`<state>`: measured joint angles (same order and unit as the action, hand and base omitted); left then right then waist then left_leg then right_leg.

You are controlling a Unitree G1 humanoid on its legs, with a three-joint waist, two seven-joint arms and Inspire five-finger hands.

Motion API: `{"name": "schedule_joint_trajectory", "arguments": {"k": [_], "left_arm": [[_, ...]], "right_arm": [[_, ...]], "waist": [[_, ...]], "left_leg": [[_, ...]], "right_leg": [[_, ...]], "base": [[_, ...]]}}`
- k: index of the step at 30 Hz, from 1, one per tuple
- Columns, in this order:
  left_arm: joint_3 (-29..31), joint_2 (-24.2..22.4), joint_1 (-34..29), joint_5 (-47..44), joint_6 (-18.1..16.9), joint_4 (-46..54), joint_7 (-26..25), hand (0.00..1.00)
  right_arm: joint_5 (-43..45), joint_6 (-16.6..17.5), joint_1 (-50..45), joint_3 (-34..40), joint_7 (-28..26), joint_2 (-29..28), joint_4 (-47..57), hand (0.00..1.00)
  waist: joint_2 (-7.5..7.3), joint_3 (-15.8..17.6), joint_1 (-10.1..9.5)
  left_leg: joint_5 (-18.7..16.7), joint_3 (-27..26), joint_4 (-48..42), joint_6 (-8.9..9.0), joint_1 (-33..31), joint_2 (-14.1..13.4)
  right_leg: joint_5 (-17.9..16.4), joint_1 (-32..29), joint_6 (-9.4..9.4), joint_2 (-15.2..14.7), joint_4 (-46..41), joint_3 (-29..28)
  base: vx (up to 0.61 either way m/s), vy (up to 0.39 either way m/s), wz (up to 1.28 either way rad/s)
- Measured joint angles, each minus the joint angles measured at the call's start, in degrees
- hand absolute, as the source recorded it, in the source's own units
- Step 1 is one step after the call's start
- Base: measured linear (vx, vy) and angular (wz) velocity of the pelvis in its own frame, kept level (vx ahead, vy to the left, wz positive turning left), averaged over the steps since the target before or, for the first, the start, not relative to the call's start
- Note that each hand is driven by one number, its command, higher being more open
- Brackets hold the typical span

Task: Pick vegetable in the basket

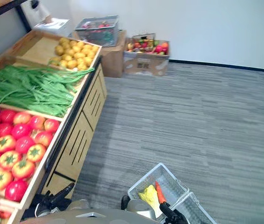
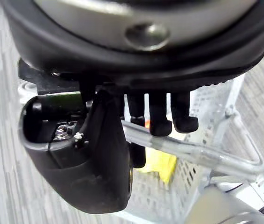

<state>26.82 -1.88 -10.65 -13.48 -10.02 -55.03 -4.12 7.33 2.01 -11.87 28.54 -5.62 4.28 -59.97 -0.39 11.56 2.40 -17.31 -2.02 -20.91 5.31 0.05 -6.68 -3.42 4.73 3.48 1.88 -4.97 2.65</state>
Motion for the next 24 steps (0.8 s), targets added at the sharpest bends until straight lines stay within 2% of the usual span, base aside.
{"name": "schedule_joint_trajectory", "arguments": {"k": [1,2,3,4,6,8,11,14,17,21,24], "left_arm": [[-0.06,-0.29,-0.47,0.02,0.0,-0.07,0.0,1.0],[-0.3,-1.04,-1.1,0.02,0.21,-0.33,0.12,1.0],[0.2,-1.43,-1.72,-2.56,2.05,-0.52,1.88,1.0],[0.36,-1.01,-1.96,-2.93,2.61,-0.57,2.21,1.0],[0.51,0.19,-2.97,-2.83,2.99,-0.72,1.76,1.0],[1.22,0.36,-3.33,-4.09,3.8,-1.7,0.75,1.0],[1.05,0.58,-3.9,-3.9,3.8,-3.6,0.07,1.0],[0.04,0.26,-4.14,-3.9,3.82,-4.51,-0.19,1.0],[-1.23,0.29,-4.95,-3.91,3.81,-4.69,-0.24,1.0],[-1.6,0.41,-5.78,-3.92,3.84,-5.55,0.15,1.0],[-2.57,0.49,-6.18,-3.92,4.12,-5.95,1.05,1.0]], "right_arm": [[0.3,0.01,-0.62,-0.06,-0.01,0.16,0.91,0.0],[0.75,0.02,-1.42,-0.27,-0.02,0.36,2.57,0.0],[1.11,0.01,-2.25,-0.91,0.03,-0.46,2.74,0.0],[1.3,0.01,-2.61,-1.26,0.03,-0.98,2.86,0.0],[2.25,-0.01,-3.53,-2.66,-0.01,-2.38,3.08,0.0],[2.23,-0.01,-5.33,-4.33,-0.01,-2.59,3.31,0.0],[2.15,0.0,-5.95,-4.35,-0.02,-2.26,3.29,0.0],[2.07,0.17,-5.7,-4.32,-0.05,-1.77,3.28,0.0],[2.0,0.13,-5.21,-4.29,-0.06,-1.48,1.87,0.0],[2.01,0.77,-5.13,-4.26,-0.06,-1.05,0.7,0.0],[2.01,1.01,-5.0,-4.27,-0.03,-1.01,0.0,0.0]], "waist": [[0.72,-0.27,-0.19],[2.11,-0.63,-0.58],[2.56,-1.67,-0.82],[2.11,-1.81,-0.82],[-0.06,-1.71,-0.81],[-0.34,-1.91,-0.91],[-0.01,-2.78,-0.78],[1.32,-3.07,-0.91],[1.91,-3.43,-0.96],[1.86,-3.89,-1.16],[1.99,-3.94,-1.04]], "left_leg": [[0.79,1.72,2.82,-0.02,-0.29,-0.31],[3.41,2.26,3.88,0.95,-0.61,-1.25],[4.02,1.36,3.89,0.64,-0.6,-0.87],[4.02,0.83,4.08,0.64,-0.45,-0.71],[4.37,-0.19,6.06,0.71,1.69,0.23],[6.06,-0.75,7.73,0.38,4.54,0.49],[7.06,-0.92,10.62,0.2,7.45,1.04],[8.0,-1.16,12.93,0.17,8.56,1.05],[8.15,-1.92,13.26,0.16,9.01,1.01],[8.08,-4.49,14.26,0.21,9.55,0.9],[7.41,-6.02,14.68,0.13,9.41,0.9]], "right_leg": [[-0.73,-0.67,-0.5,0.41,-1.42,-1.31],[-1.8,-1.71,-1.37,1.3,-3.55,-2.74],[-2.16,-2.24,-2.09,1.16,-4.68,-4.35],[-2.46,-2.65,-2.51,0.93,-5.46,-4.61],[-4.92,-3.79,-3.05,0.24,-8.79,-6.08],[-6.17,-2.96,-3.0,0.13,-9.9,-6.62],[-6.91,-1.58,-3.0,0.11,-9.98,-6.94],[-6.93,-1.68,-3.0,0.34,-9.89,-7.6],[-6.97,-1.79,-2.92,0.7,-9.83,-9.14],[-6.75,-2.97,-3.28,1.49,-9.84,-12.75],[-5.94,-3.99,-4.35,1.97,-9.48,-14.89]], "base": [[0.04,0.271,-0.84],[0.07,0.309,-0.87],[0.1,0.265,-0.66],[0.14,0.217,-0.41],[0.14,0.119,-0.22],[0.17,0.059,-0.14],[0.18,0.026,-0.05],[0.1,0.002,-0.05],[0.03,-0.005,-0.16],[-0.06,0.021,-0.42],[-0.07,0.04,-0.36]]}}
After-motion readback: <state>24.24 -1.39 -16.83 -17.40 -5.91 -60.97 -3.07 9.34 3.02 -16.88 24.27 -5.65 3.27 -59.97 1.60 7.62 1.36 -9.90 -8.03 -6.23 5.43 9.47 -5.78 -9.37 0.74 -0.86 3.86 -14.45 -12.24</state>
